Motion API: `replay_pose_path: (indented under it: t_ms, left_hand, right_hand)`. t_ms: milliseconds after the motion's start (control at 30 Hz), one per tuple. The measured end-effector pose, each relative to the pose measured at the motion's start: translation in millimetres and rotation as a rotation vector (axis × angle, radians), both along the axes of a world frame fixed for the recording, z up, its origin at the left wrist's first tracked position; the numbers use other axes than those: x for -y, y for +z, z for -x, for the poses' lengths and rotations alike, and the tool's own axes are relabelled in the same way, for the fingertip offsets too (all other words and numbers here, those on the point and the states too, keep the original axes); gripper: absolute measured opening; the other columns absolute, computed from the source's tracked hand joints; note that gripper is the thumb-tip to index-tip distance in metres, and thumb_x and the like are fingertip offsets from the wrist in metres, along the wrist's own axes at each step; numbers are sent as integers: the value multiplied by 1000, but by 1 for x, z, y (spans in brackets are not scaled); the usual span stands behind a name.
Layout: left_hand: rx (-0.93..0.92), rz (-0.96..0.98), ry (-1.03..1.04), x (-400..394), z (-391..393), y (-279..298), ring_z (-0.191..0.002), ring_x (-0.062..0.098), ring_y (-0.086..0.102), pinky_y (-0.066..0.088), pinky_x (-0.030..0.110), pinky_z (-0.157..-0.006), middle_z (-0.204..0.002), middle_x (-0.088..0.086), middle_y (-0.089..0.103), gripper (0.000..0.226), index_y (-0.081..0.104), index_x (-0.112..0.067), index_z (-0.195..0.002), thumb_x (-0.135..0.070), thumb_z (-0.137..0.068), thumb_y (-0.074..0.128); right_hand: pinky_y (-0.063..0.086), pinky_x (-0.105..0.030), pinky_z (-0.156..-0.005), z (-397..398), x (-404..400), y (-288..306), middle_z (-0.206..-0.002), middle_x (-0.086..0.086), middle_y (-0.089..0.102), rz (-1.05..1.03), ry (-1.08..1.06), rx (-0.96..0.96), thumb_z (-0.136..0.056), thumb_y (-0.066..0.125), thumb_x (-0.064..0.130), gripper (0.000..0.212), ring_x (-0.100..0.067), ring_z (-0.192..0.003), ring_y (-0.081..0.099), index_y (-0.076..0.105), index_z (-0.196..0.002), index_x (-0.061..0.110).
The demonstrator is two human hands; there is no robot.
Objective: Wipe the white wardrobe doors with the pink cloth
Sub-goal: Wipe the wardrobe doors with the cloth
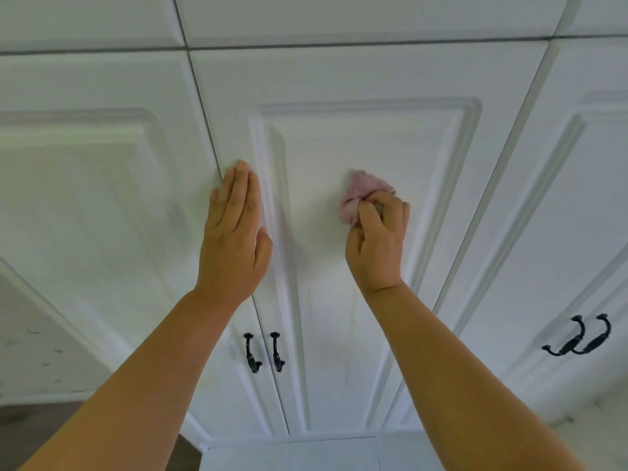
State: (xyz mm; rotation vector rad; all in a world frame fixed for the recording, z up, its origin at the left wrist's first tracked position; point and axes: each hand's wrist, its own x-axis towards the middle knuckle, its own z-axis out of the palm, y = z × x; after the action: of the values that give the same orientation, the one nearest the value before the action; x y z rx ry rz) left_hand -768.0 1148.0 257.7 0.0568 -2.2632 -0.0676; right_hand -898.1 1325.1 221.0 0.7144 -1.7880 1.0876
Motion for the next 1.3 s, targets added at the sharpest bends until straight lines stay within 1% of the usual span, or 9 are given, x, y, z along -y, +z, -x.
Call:
replay_pose_path:
  t_ms: [67,167,233,367,433,600,733,967,1300]
  left_hand:
    - [11,-29,29,-3,4,-3,-154,34,5,8,51,-125,-164,21,9,72,16,7,-154,1,-89,46]
    - [32,-78,41,-11,8,-2,-153,36,4,13,54,-124,-164,23,8,74,15,8,-154,1,-89,51]
    - [50,-109,-34,-19,1,-10,-154,33,5,17,51,-124,-164,20,9,68,21,6,-154,2,-93,50]
    - [169,-492,-196,-44,-35,-22,-147,7,27,26,26,-119,-159,-5,34,41,53,-16,-142,-9,-101,48]
    - [325,-837,-205,-63,-56,-26,-139,-2,35,30,21,-114,-150,-17,42,36,55,-30,-138,-23,-104,48]
    - [738,-1307,-343,-96,-74,-31,-121,5,54,43,35,-105,-128,-17,60,68,57,-35,-126,-80,-81,36]
    - [753,-1412,-473,-106,-82,-26,-110,11,67,55,41,-99,-114,3,72,50,63,-13,-123,-54,-96,49]
    - [453,-1177,-184,-85,-80,-37,-83,24,69,57,43,-72,-85,0,74,18,74,-25,-90,-22,-99,59]
    - [266,-1179,-65,-67,-74,-35,-73,13,63,47,26,-65,-77,-11,70,24,73,-27,-81,-17,-98,58]
  right_hand:
    - [34,-34,-74,-8,21,-9,-97,-4,57,-41,-48,-46,-76,51,-9,24,-24,-87,42,62,-78,13]
    - [37,-36,-80,-20,12,-80,-91,3,61,-669,152,-161,-66,71,-6,30,-22,-89,47,67,-78,22]
    - [46,-40,-91,-37,-8,-107,-95,8,61,-787,275,145,-67,71,-3,33,-19,-96,53,63,-72,28]
    - [52,-51,-87,-80,-43,-66,-100,-12,66,-47,659,1166,-78,40,-11,18,-37,-88,72,52,-75,1]
    - [44,-46,-92,-91,-66,-33,-112,-26,68,265,964,1363,-77,40,-6,33,-37,-97,63,51,-103,-22]
    - [44,-45,-106,-124,-86,5,-88,-7,53,526,1241,1438,-101,39,18,50,-19,-78,63,45,-141,-11]
    - [41,-59,-110,-130,-89,5,-94,-35,47,572,1145,1495,-98,48,19,49,-41,-104,56,46,-131,-17]
    - [47,-41,-104,-124,-93,-2,-111,-7,74,527,731,1428,-99,58,15,20,-23,-108,68,71,-111,6]
    - [51,-30,-71,-116,-83,-15,-73,-13,56,559,774,1388,-101,50,5,23,-21,-69,56,69,-113,0]
